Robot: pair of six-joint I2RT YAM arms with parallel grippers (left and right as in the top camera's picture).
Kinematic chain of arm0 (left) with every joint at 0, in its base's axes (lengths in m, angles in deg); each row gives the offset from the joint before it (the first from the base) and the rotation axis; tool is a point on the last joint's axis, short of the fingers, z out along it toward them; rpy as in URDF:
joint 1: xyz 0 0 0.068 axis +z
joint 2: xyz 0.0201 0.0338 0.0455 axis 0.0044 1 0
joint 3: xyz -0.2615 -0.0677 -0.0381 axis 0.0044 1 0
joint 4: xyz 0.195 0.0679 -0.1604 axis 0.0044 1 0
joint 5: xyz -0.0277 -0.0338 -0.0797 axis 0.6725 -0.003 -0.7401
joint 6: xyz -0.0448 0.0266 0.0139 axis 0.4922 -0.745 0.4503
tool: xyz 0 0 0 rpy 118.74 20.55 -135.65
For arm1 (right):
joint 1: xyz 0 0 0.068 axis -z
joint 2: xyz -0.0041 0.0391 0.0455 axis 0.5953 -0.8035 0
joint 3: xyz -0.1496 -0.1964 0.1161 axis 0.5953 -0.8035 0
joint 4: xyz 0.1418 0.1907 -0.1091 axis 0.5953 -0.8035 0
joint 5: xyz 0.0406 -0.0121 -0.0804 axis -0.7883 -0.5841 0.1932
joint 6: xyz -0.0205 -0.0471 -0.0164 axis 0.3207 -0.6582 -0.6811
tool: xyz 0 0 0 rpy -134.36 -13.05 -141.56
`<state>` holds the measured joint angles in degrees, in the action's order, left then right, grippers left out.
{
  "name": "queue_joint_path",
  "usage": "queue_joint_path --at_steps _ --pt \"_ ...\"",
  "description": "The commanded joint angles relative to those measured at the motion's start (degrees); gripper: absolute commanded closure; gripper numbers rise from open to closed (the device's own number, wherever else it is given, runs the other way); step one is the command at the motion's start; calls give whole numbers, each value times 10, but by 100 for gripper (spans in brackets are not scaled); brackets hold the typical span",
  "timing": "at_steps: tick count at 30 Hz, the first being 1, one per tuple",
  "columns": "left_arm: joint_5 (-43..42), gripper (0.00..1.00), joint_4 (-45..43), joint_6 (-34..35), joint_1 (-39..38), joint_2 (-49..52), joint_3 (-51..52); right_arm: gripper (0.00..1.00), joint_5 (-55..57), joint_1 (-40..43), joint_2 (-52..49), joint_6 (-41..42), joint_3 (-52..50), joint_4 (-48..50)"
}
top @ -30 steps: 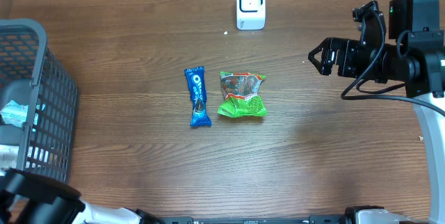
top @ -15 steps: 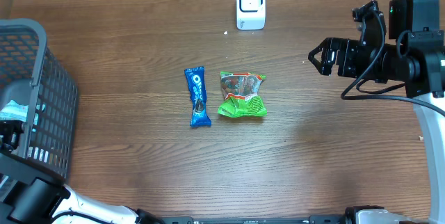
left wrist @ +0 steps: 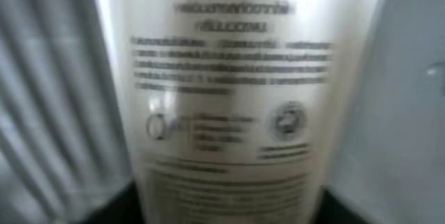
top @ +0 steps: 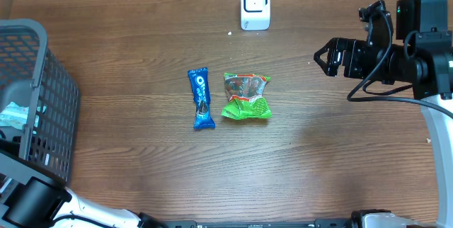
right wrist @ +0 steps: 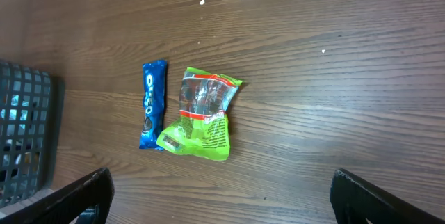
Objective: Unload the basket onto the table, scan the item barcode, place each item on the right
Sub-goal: 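Reach the left gripper into the basket and grasp the white tube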
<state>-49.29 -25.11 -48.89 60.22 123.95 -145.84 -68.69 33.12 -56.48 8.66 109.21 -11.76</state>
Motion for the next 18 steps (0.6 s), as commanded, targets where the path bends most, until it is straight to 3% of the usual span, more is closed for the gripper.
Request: queue_joint_path --at_steps 1,3,5,10,18 --pt "-2 81 2 4 -4 6 2 0 -3 -2 2 -1 12 3" --pt "-5 92 5 4 -4 6 1 0 -3 -2 2 -1 12 4" --pt "-24 96 5 -7 -4 6 -3 0 -3 -2 2 -1 12 6" --pt "-73 96 27 -37 -4 5 -39 0 -3 -2 2 -1 12 12" --pt "-134 96 155 -85 -15 -18 -231 0 -4 -2 -5 0 12 14"
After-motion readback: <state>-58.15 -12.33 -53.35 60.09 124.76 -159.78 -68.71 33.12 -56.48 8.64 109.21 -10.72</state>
